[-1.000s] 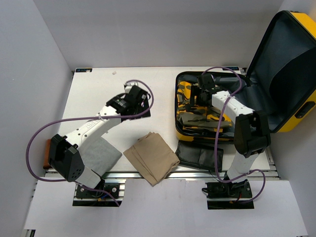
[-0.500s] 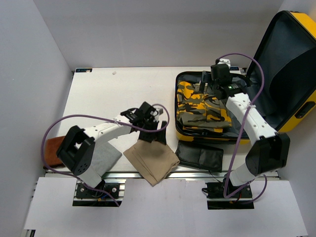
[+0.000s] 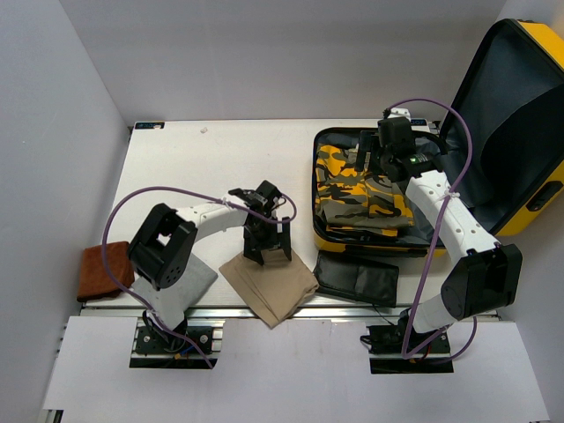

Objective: Pack the luggage

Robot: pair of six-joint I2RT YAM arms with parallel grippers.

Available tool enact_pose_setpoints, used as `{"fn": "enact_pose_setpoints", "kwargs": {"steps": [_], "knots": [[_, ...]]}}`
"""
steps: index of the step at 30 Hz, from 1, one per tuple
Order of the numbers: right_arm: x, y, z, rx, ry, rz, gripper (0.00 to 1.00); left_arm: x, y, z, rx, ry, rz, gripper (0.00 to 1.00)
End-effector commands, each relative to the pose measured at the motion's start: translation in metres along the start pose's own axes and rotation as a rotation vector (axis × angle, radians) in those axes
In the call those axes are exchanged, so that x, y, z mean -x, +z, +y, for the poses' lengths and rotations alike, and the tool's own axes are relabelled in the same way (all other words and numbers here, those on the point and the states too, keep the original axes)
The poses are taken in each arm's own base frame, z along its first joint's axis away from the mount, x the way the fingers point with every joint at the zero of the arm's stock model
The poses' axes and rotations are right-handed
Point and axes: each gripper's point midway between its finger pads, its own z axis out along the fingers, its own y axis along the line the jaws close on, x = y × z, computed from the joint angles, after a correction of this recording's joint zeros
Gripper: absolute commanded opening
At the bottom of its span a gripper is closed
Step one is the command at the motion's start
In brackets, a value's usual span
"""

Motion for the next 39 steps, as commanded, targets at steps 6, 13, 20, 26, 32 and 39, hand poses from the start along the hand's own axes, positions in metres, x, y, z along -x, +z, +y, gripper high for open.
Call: {"fn": "enact_pose_setpoints", "kwargs": {"steps": [6, 13, 20, 26, 32, 39], "knots": [[0.034, -0.024, 0.057, 0.205, -0.084, -0.119, 0.89, 0.109, 0.007, 0.126, 0.374, -0.344, -0.24, 0.98], [0.034, -0.02, 0.132, 0.353, -0.247, -0.115, 0.89, 0.187, -0.018, 0.123, 0.337, -0.425, -0.351, 0.98], [0.012, 0.003, 0.169, 0.275, -0.231, -0.05, 0.89, 0.23, -0.076, 0.132, 0.273, -0.546, -0.463, 0.98], [-0.028, -0.001, 0.221, 0.364, -0.224, 0.04, 0.89, 0.223, -0.156, 0.159, 0.328, -0.52, -0.672, 0.98], [-0.071, -0.01, 0.262, 0.445, -0.217, 0.114, 0.89, 0.206, -0.153, 0.192, 0.29, -0.368, -0.658, 0.98], [-0.126, -0.006, 0.295, 0.473, -0.174, 0.223, 0.89, 0.216, -0.11, 0.195, 0.143, -0.168, -0.589, 0.98]]}}
